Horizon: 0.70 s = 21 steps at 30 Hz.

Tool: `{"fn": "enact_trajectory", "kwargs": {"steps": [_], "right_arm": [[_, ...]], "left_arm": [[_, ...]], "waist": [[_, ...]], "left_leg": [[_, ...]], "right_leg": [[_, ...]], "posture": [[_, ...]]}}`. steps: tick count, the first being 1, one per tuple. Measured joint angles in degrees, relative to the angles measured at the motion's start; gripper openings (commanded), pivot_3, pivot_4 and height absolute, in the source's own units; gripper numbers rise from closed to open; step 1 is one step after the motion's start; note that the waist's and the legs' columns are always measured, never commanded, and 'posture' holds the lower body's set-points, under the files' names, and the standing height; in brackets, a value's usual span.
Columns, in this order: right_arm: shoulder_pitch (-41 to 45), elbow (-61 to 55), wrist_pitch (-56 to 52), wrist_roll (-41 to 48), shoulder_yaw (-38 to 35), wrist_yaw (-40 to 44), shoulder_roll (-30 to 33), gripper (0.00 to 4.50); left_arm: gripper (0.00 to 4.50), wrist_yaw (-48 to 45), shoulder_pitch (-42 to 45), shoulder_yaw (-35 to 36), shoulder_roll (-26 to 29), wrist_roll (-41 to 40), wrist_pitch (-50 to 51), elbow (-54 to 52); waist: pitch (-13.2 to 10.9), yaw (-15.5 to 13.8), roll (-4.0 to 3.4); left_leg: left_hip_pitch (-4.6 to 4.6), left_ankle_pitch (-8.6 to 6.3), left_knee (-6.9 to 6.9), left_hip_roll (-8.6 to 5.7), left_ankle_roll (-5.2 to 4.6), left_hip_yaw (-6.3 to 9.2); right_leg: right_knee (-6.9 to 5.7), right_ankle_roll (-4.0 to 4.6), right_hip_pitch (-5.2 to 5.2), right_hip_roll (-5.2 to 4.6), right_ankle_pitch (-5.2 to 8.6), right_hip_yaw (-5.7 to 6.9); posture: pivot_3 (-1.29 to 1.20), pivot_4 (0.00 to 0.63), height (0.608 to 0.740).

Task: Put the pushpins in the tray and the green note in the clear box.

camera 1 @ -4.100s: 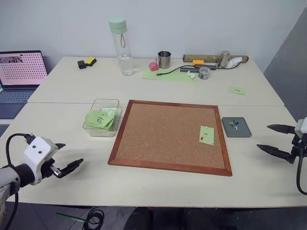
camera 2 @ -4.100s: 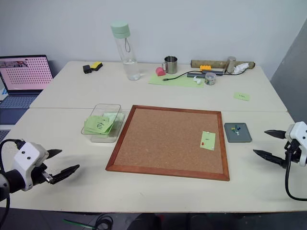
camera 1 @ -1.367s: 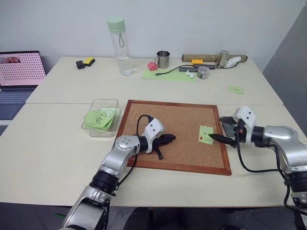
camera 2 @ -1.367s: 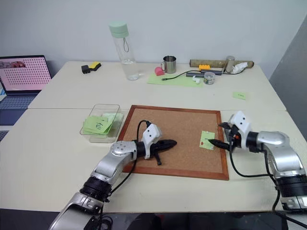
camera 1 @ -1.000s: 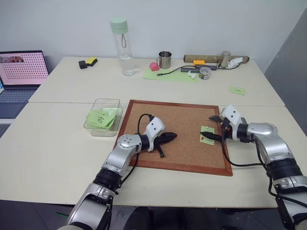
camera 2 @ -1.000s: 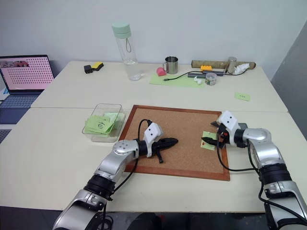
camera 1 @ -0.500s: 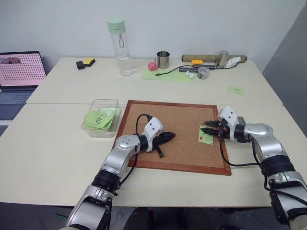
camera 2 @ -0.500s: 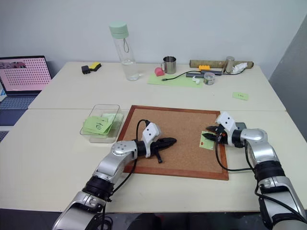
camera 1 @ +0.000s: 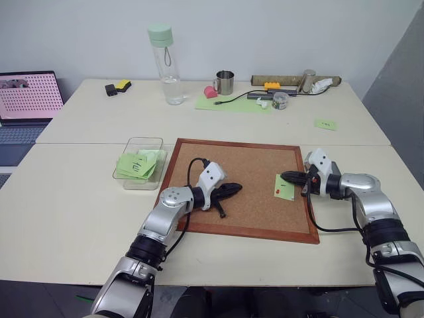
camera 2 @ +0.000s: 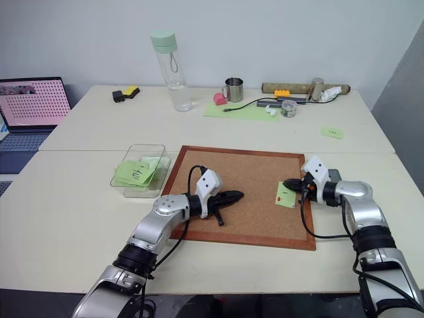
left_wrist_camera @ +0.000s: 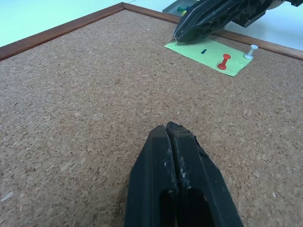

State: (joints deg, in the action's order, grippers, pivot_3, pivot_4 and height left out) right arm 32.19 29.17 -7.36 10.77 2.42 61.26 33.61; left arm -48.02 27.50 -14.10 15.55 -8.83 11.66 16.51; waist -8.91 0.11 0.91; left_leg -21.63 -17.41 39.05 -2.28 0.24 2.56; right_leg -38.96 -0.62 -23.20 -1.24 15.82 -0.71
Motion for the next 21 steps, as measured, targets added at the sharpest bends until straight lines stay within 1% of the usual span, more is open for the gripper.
{"fn": "enact_trajectory", "kwargs": {"steps": [9,13,16,18,21], "right_arm": [[-1.4,-8.9,-5.9,4.7,-2.5,-0.3,0.1,0.01],[-1.9,-10.3,-8.5,6.1,-3.7,-1.5,0.4,0.01],[-1.9,-10.1,-8.9,5.2,-5.1,-3.8,3.5,0.01],[-1.9,-7.6,-8.4,3.8,-7.2,-6.1,6.9,0.01],[-2.8,-5.1,-8.0,2.6,-8.6,-7.9,9.0,0.01]], "left_arm": [[0.0,0.7,0.1,-0.3,-0.1,0.6,0.4,0.7],[0.0,0.9,0.2,-0.3,-0.1,0.7,0.4,0.8],[0.0,1.2,0.1,-0.3,-0.6,0.9,0.4,0.7],[0.0,1.2,-0.1,-0.4,-0.5,1.3,0.4,0.4],[0.0,1.1,-0.7,-0.4,-0.2,1.3,0.4,-0.2]], "waist": [[0.1,0.0,-0.04],[0.1,0.0,-0.11],[0.1,0.0,-0.14],[0.1,-0.1,-0.14],[0.2,0.0,-0.16]], "left_leg": [[0.06,0.0,0.0,0.0,-0.01,0.0],[0.07,-0.01,0.0,0.0,-0.01,0.0],[0.06,-0.01,0.0,-0.01,-0.01,-0.01],[0.06,-0.01,-0.01,-0.01,-0.01,-0.03],[0.1,-0.01,-0.05,0.01,-0.02,-0.06]], "right_leg": [[-0.02,0.0,0.04,0.0,0.0,-0.01],[-0.03,0.0,0.04,0.0,0.0,-0.01],[-0.02,0.0,0.05,-0.01,0.0,-0.02],[0.0,0.0,0.05,-0.01,0.0,-0.03],[-0.01,0.0,0.05,0.01,0.0,-0.06]], "posture": [[0.0,0.15,0.74],[0.0,0.15,0.74],[0.0,0.15,0.74],[0.0,0.15,0.74],[0.0,0.15,0.74]]}}
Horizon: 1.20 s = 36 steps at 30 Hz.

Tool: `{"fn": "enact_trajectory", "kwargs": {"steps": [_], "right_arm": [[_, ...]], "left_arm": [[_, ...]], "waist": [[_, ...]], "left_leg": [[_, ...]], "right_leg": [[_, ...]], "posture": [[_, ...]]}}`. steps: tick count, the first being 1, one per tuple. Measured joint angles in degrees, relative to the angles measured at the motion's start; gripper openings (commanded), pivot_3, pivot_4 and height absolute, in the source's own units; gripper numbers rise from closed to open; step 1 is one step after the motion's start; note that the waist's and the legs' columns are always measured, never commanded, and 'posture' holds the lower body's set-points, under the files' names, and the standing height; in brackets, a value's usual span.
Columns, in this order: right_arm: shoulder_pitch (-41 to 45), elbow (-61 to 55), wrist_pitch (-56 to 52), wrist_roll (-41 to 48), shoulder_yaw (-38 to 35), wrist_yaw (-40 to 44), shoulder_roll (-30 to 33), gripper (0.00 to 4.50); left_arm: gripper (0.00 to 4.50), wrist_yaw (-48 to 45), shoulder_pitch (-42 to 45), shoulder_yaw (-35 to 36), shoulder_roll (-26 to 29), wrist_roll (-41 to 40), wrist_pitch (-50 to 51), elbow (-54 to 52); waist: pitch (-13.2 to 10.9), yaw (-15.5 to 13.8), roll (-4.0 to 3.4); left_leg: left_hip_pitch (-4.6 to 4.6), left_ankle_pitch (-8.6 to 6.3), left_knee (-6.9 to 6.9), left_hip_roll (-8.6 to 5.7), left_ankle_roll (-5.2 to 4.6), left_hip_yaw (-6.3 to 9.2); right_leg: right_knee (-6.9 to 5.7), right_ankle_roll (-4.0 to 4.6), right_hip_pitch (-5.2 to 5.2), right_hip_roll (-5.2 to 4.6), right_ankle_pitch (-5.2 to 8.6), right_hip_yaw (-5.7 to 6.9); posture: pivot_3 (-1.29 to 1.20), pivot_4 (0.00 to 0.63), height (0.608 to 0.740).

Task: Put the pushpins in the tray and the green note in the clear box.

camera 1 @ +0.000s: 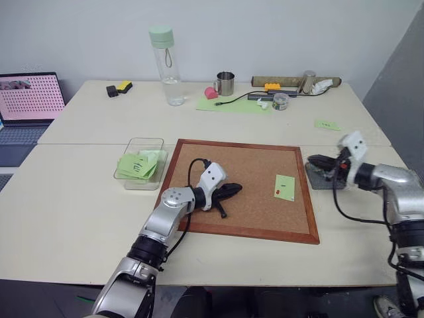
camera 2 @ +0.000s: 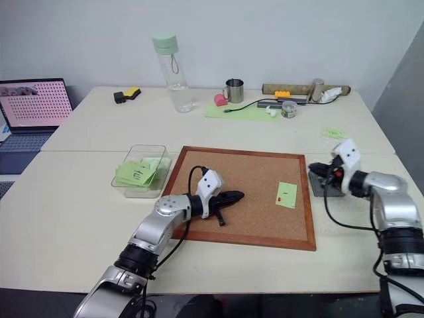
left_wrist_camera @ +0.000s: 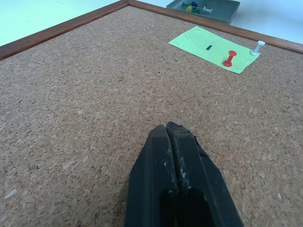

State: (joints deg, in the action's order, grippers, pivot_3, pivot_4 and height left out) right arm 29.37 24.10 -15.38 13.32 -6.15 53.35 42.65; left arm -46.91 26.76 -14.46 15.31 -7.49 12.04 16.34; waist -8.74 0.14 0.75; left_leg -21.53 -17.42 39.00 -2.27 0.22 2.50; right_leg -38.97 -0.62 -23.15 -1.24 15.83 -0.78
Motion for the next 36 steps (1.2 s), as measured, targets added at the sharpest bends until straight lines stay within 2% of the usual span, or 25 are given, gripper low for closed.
{"fn": "enact_trajectory", "kwargs": {"steps": [2,4,5,14,17,18,22,26,36], "right_arm": [[-0.9,1.4,0.2,-0.9,-0.1,-0.8,0.3,0.01],[-1.8,2.5,0.8,-1.6,0.2,-1.0,0.3,0.44],[-2.1,3.2,1.1,-2.1,0.6,-1.0,0.3,0.46],[-3.5,5.0,2.8,-3.8,0.7,-1.1,0.3,2.39],[-3.8,3.8,2.6,-3.2,0.4,-0.4,0.6,3.16],[-4.6,1.5,2.3,-2.5,0.3,0.9,1.3,3.29],[-11.1,-12.7,-0.8,2.0,-1.6,5.5,4.5,3.29],[-16.6,-24.0,-3.4,4.1,-1.1,6.1,3.7,3.29],[-18.6,-25.5,-2.7,2.4,4.7,4.0,-0.8,3.29]], "left_arm": [[0.0,0.0,-0.1,0.0,0.0,0.1,0.0,0.0],[0.0,0.0,0.0,0.0,0.0,0.1,0.0,0.0],[0.0,0.0,0.0,-0.1,0.0,0.2,0.0,0.0],[0.0,-0.2,0.4,-0.4,0.0,0.4,0.0,0.3],[0.0,-0.3,0.6,-0.4,0.0,0.4,0.0,0.4],[0.0,-0.3,0.7,-0.4,0.0,0.4,0.0,0.5],[0.0,-0.7,0.9,-0.5,0.0,0.4,-0.1,0.8],[0.0,-1.1,1.0,-0.4,0.2,0.4,-0.1,1.0],[0.0,-1.3,1.1,-0.4,0.2,0.4,-0.1,0.9]], "waist": [[0.0,0.1,-0.02],[0.1,0.1,-0.04],[0.1,0.1,-0.04],[0.1,0.0,-0.04],[0.1,0.0,-0.04],[0.1,0.0,-0.05],[0.1,-0.1,-0.02],[0.1,-0.1,-0.01],[0.1,-0.1,0.0]], "left_leg": [[0.05,0.0,-0.03,0.01,0.0,-0.08],[0.04,0.0,-0.03,0.01,-0.01,-0.11],[0.05,0.0,-0.03,0.01,-0.01,-0.13],[0.06,0.0,-0.02,0.01,-0.01,-0.13],[0.05,0.0,-0.02,0.01,-0.01,-0.12],[0.05,-0.01,-0.02,0.01,-0.01,-0.12],[0.03,-0.01,-0.02,0.02,-0.02,-0.06],[0.11,-0.01,-0.02,0.02,-0.02,-0.05],[0.18,-0.01,-0.03,0.01,-0.01,-0.04]], "right_leg": [[-0.01,0.0,0.02,0.02,0.0,-0.05],[-0.01,0.0,0.02,0.02,0.0,-0.08],[-0.01,0.0,0.02,0.02,0.0,-0.09],[-0.01,0.0,0.04,0.02,0.0,-0.09],[-0.01,-0.01,0.04,0.02,0.0,-0.08],[-0.01,-0.01,0.04,0.02,0.0,-0.08],[0.02,-0.02,0.06,0.02,0.01,-0.04],[0.0,-0.03,0.14,0.02,0.01,-0.05],[0.04,-0.04,0.19,0.02,0.02,-0.04]], "posture": [[0.0,0.15,0.74],[0.0,0.15,0.74],[0.0,0.15,0.74],[0.0,0.15,0.74],[0.0,0.15,0.74],[0.0,0.15,0.74],[0.0,0.15,0.74],[0.0,0.15,0.74],[0.0,0.15,0.74]]}}
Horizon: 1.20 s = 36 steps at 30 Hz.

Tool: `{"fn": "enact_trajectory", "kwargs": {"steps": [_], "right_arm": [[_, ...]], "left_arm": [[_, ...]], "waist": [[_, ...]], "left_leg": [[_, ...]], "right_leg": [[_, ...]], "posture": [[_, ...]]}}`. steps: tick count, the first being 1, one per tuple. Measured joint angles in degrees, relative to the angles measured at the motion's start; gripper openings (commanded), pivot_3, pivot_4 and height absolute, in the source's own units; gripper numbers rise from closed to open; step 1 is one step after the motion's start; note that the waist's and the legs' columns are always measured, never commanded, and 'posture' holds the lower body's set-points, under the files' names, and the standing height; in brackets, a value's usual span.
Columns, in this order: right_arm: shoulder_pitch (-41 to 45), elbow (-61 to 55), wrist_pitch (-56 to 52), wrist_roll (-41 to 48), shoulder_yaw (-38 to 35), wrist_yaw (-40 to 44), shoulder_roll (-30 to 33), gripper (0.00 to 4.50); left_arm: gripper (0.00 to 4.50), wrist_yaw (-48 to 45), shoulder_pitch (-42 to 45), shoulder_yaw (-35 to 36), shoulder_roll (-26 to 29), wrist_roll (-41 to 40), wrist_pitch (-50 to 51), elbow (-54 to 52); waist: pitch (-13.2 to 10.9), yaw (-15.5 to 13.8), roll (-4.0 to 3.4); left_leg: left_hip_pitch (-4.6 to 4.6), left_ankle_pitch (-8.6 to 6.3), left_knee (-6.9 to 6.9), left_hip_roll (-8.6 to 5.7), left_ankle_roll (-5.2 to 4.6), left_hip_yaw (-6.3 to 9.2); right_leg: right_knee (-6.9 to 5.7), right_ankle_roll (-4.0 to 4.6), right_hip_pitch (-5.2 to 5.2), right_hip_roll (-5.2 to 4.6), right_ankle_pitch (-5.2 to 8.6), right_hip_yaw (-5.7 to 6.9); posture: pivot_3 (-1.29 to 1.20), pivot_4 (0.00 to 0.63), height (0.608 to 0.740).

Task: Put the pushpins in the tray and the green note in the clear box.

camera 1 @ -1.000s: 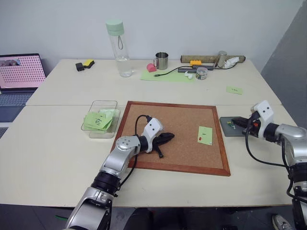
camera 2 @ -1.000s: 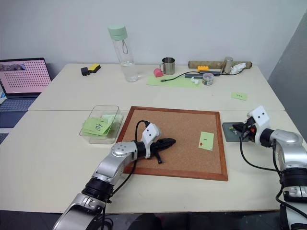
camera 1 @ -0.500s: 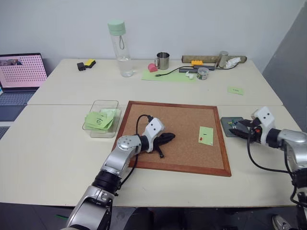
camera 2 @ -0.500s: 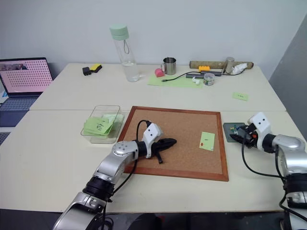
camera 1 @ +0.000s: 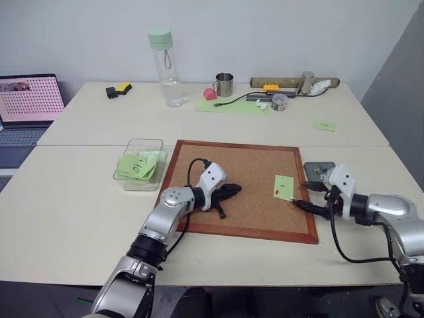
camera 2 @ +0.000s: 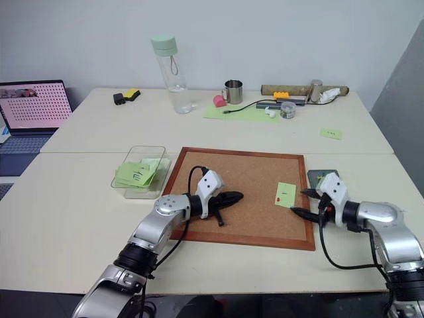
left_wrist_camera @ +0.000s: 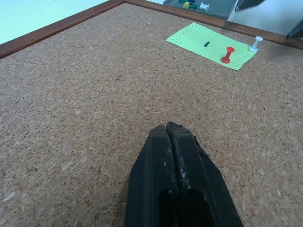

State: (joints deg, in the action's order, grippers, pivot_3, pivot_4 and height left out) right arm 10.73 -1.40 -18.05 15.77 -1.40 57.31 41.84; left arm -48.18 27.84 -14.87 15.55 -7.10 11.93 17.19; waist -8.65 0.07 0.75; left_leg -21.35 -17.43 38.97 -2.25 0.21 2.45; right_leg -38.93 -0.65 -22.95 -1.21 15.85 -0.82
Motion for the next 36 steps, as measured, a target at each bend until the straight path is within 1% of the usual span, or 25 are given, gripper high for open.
{"fn": "enact_trajectory", "kwargs": {"steps": [2,4,5,9,11,12,13,15,18,27,31,36], "right_arm": [[0.0,0.5,0.3,0.0,0.2,0.0,-0.1,3.29],[0.0,1.2,0.4,0.0,0.3,0.0,-0.2,2.93],[0.0,1.5,0.7,0.0,0.3,0.1,-0.2,2.88],[0.5,3.0,1.6,-0.2,0.7,0.0,-1.0,1.91],[1.0,4.0,2.2,-0.6,1.0,0.0,-1.6,1.59],[1.2,4.4,2.6,-0.8,1.1,-0.1,-2.0,1.17],[1.2,4.5,2.6,-1.0,1.2,-0.1,-2.1,1.1],[1.3,5.3,3.1,-1.1,1.4,0.1,-2.2,0.57],[1.3,5.3,3.6,-1.0,1.8,0.7,-2.3,0.04],[1.3,4.8,1.5,1.1,1.0,1.3,-2.3,0.04],[1.3,1.9,-0.2,4.1,-1.5,1.3,-2.2,0.04],[1.8,-0.7,-5.0,9.3,-5.1,0.2,-2.4,0.04]], "left_arm": [[0.0,0.0,0.0,0.0,0.0,0.0,0.0,-0.1],[0.0,0.0,-0.1,0.0,0.0,0.0,0.0,-0.2],[0.0,0.0,-0.2,0.0,0.0,0.0,0.1,-0.3],[0.0,0.0,-0.1,0.0,0.0,0.0,0.1,-0.3],[0.0,0.0,-0.1,0.0,0.0,0.0,0.1,-0.3],[0.0,0.0,-0.1,0.0,0.0,0.0,0.1,-0.3],[0.0,0.0,-0.1,0.0,0.0,0.0,0.1,-0.2],[0.0,0.0,-0.1,0.0,0.0,0.0,0.1,-0.2],[0.0,0.0,-0.1,0.0,0.1,0.0,0.1,-0.1],[0.0,0.0,-0.1,0.0,0.2,0.0,0.0,0.3],[0.0,0.1,-0.1,0.1,0.2,0.1,-0.1,0.4],[0.0,0.2,-0.1,0.0,0.2,0.4,-0.2,0.7]], "waist": [[0.0,0.0,0.0],[0.0,0.0,0.0],[0.0,0.0,0.0],[0.0,0.0,0.0],[0.0,0.0,0.0],[0.0,0.0,0.0],[0.0,0.0,0.0],[0.0,0.0,0.0],[0.0,0.1,0.0],[0.0,0.1,0.0],[0.0,0.1,0.01],[0.0,0.1,0.04]], "left_leg": [[0.0,0.0,0.0,0.0,0.0,0.0],[0.0,0.0,0.0,0.0,0.0,0.0],[0.01,0.0,0.0,0.0,0.0,-0.01],[0.01,0.0,0.0,0.0,0.0,-0.01],[0.01,0.0,-0.01,0.0,0.0,-0.01],[0.01,0.0,-0.01,0.0,0.0,-0.01],[0.01,0.0,-0.01,0.0,0.0,-0.01],[0.02,0.0,-0.01,0.0,0.0,-0.01],[0.03,0.0,-0.01,0.0,0.0,-0.01],[0.06,0.0,-0.02,0.0,0.0,-0.01],[0.12,0.0,-0.03,0.01,0.0,0.01],[0.55,-0.02,-0.15,0.01,-0.02,0.09]], "right_leg": [[0.01,0.0,0.0,0.0,0.0,-0.01],[0.0,0.0,0.0,0.0,0.0,-0.01],[0.01,0.0,0.0,0.0,0.0,-0.01],[0.0,0.0,0.01,0.0,0.0,-0.01],[0.01,0.0,0.01,0.0,0.0,-0.01],[0.01,0.0,0.01,0.0,0.0,-0.01],[0.01,0.0,0.01,0.0,0.0,-0.01],[0.01,0.0,0.01,0.0,0.0,-0.01],[0.01,0.0,0.02,0.0,0.0,-0.01],[0.01,0.0,0.05,0.0,0.0,-0.02],[0.04,-0.01,0.13,0.0,0.01,0.0],[0.22,-0.06,0.63,0.01,0.05,0.06]], "posture": [[0.0,0.15,0.74],[0.0,0.15,0.74],[0.0,0.15,0.74],[0.0,0.15,0.74],[0.0,0.15,0.74],[0.0,0.15,0.74],[0.0,0.15,0.74],[0.0,0.15,0.74],[0.0,0.15,0.74],[0.0,0.15,0.74],[0.0,0.15,0.74],[0.0,0.15,0.74]]}}
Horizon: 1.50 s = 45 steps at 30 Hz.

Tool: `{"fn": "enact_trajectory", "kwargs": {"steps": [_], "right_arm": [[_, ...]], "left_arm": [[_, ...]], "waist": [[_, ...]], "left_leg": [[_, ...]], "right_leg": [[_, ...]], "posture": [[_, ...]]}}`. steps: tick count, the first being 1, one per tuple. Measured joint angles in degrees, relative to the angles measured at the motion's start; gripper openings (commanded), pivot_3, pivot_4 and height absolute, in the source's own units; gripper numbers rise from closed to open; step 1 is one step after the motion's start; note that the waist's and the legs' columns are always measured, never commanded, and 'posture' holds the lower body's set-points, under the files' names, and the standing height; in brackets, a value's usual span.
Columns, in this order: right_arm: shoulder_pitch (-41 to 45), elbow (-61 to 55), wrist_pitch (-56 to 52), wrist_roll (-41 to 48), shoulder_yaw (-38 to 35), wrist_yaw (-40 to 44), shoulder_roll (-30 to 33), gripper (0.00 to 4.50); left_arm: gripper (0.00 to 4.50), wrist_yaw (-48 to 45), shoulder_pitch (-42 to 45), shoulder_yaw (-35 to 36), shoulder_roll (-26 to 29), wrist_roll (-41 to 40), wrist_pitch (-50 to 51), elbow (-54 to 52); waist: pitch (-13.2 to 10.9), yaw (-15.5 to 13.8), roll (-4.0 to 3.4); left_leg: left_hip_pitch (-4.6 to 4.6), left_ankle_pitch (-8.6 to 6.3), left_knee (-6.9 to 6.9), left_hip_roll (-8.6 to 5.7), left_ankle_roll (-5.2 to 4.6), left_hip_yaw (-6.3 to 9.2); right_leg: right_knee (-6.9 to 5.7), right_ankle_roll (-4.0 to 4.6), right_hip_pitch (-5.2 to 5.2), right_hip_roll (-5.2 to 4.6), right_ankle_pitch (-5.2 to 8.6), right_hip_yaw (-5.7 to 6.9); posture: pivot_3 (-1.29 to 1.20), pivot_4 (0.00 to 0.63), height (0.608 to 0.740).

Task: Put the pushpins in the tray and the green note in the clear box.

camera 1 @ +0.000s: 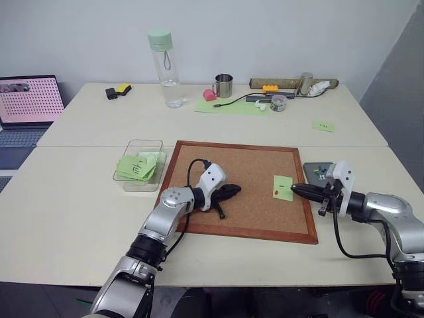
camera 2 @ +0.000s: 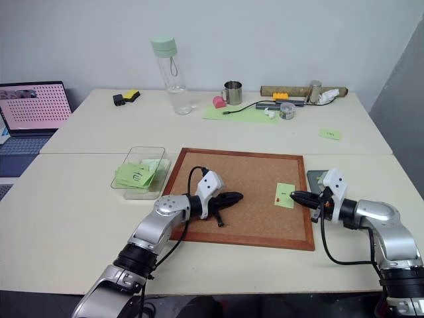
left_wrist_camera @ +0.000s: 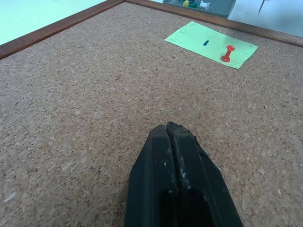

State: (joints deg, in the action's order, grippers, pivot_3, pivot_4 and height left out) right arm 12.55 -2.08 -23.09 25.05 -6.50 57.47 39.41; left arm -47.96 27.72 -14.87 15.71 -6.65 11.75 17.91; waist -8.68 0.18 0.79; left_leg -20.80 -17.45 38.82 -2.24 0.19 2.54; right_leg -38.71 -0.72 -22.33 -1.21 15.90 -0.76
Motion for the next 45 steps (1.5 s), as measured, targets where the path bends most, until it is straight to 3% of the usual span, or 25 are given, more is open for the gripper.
{"fn": "enact_trajectory", "kwargs": {"steps": [5,12,19,26,31,35,45], "right_arm": [[2.3,2.4,-1.4,0.3,-1.8,-2.6,1.1,0.04],[6.0,13.6,1.2,-7.9,-1.6,-9.1,3.3,0.04],[10.0,21.9,5.2,-14.4,0.5,-11.5,3.4,1.36],[8.9,19.5,5.1,-13.9,0.4,-9.5,3.6,2.71],[3.4,5.2,4.0,-8.4,1.1,-3.0,3.9,2.71],[0.2,-2.8,3.6,-8.0,5.5,-2.3,1.1,2.71],[4.0,3.4,5.6,-11.5,10.2,-6.4,-5.8,2.71]], "left_arm": [[0.0,0.0,0.0,0.0,0.0,0.0,-0.4,0.2],[0.0,0.0,0.0,-0.1,0.0,0.0,-0.9,0.5],[0.0,0.0,0.0,-0.2,0.0,0.1,-1.0,0.5],[0.0,0.0,-0.1,-0.2,0.0,0.1,-1.0,0.3],[0.0,0.0,-0.2,-0.2,0.0,0.1,-1.0,0.3],[0.0,0.0,-0.2,-0.2,0.0,0.1,-1.0,0.4],[0.0,-0.1,-0.3,-0.3,0.0,0.1,-0.9,0.0]], "waist": [[0.0,0.0,0.0],[0.0,0.0,-0.02],[0.0,0.0,-0.02],[0.0,0.0,-0.03],[0.0,0.1,-0.02],[0.0,0.1,0.0],[0.0,0.1,0.01]], "left_leg": [[0.0,0.0,0.0,0.0,0.0,0.02],[0.0,0.0,0.0,-0.01,0.0,0.01],[0.0,0.0,0.0,-0.01,0.0,0.01],[0.0,0.0,-0.02,0.0,0.0,0.03],[-0.01,0.0,-0.02,0.0,0.0,0.08],[0.0,0.0,-0.02,0.0,0.0,0.13],[-0.01,0.0,-0.02,-0.01,0.01,0.14]], "right_leg": [[0.02,0.0,0.02,0.0,0.0,0.02],[0.03,0.0,0.03,0.0,0.0,0.02],[0.03,0.0,0.04,0.0,0.0,0.01],[0.05,-0.01,0.04,0.0,0.0,0.02],[0.09,-0.06,0.08,0.0,0.03,0.05],[0.1,-0.07,0.09,0.0,0.04,0.08],[0.13,-0.05,0.07,0.0,0.04,0.09]], "posture": [[0.0,0.15,0.74],[0.0,0.15,0.74],[0.0,0.15,0.74],[0.0,0.15,0.74],[0.0,0.15,0.74],[0.0,0.15,0.74],[0.0,0.15,0.74]]}}
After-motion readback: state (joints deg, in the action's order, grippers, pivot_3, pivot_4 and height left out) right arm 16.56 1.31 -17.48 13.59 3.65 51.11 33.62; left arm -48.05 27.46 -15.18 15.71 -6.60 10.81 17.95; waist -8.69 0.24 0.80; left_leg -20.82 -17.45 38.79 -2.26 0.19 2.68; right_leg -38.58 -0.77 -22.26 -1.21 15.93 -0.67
